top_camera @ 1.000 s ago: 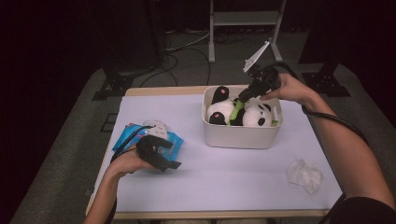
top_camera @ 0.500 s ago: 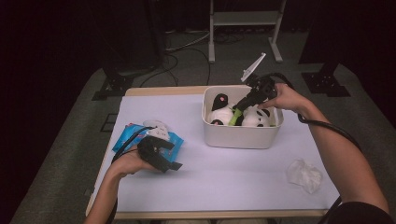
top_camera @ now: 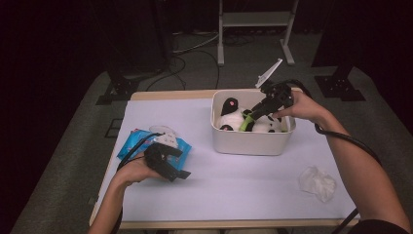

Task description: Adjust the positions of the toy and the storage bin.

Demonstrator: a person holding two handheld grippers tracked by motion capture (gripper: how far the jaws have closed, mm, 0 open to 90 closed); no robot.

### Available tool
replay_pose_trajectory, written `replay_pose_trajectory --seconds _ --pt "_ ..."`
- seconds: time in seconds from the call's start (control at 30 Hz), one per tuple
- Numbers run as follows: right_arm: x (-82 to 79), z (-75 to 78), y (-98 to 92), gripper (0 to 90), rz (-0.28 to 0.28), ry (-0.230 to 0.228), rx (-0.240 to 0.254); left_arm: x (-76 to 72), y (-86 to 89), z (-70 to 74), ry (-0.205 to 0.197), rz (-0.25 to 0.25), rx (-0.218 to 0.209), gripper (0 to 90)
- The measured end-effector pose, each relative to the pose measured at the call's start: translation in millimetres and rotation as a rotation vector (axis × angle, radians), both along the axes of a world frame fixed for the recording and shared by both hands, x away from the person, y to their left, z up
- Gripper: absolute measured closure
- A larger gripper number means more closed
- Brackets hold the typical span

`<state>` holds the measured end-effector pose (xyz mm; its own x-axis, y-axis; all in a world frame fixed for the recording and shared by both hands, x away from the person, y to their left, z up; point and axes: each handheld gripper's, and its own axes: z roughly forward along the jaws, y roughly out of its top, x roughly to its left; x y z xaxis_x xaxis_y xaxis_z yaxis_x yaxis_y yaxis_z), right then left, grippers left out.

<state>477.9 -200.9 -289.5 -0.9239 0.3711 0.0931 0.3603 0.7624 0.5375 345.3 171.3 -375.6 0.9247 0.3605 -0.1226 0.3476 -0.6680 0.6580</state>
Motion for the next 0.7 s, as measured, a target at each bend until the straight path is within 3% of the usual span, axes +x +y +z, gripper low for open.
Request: replay_pose_trajectory --seconds 0.33,0.7 --pt "-4.1 9.5 -7.7 57.0 -0.022 -0.023 0.039 -0.4 2.6 0.1 0.002 0.009 -0.001 10.9" --pt "-16.3 27.5 -29.0 54.7 -0.047 -0.052 0.100 1.7 -4.6 2.1 -0.003 -0.007 0.013 10.9"
